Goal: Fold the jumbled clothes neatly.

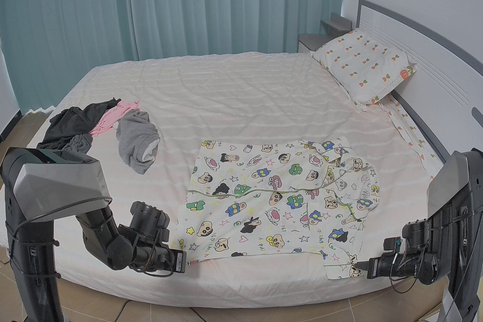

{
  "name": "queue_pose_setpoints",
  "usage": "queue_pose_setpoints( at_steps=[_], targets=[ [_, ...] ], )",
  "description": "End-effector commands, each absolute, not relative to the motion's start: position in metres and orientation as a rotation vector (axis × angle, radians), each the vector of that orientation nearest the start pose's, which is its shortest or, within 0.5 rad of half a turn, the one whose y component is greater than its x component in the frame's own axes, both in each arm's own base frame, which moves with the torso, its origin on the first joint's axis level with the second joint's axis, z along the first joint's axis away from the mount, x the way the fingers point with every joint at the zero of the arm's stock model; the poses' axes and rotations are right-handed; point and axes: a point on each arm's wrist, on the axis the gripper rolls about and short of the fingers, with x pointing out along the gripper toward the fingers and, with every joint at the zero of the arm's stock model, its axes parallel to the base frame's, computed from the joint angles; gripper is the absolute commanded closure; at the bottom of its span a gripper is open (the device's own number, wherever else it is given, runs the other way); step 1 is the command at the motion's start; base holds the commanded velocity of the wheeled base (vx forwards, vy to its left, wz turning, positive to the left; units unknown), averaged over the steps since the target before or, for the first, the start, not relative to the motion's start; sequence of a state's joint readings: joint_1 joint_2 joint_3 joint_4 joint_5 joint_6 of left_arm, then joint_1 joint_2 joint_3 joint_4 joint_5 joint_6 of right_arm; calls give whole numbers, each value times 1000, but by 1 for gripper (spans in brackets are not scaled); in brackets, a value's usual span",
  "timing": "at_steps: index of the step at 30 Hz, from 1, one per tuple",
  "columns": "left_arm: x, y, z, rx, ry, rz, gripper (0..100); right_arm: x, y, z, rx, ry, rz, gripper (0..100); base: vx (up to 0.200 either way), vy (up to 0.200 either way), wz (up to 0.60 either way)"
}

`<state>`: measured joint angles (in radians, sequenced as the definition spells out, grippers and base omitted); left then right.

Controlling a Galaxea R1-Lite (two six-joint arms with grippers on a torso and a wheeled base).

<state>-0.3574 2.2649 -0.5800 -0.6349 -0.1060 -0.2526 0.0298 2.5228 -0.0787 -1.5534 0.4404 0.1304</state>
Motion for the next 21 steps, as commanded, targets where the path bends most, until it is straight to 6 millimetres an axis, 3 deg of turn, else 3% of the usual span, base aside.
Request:
queue_pose_setpoints(
  at_steps=[1,6,7,12,21],
  targets=[
    [275,-107,-39,-87,1095,-288,100,219,19,-72,298,911,392,100,0,0,0],
    [275,-109,-39,-85,1094,-293,100,219,20,-72,294,912,395,100,0,0,0],
    [275,-109,-39,-84,1095,-294,100,221,20,-73,292,907,394,0,0,0,0],
    [275,-110,-39,-83,1095,-297,100,224,19,-73,288,893,393,0,0,0,0],
    [275,-112,-39,-80,1092,-304,100,251,19,-72,234,779,322,0,0,0,0]
  ],
)
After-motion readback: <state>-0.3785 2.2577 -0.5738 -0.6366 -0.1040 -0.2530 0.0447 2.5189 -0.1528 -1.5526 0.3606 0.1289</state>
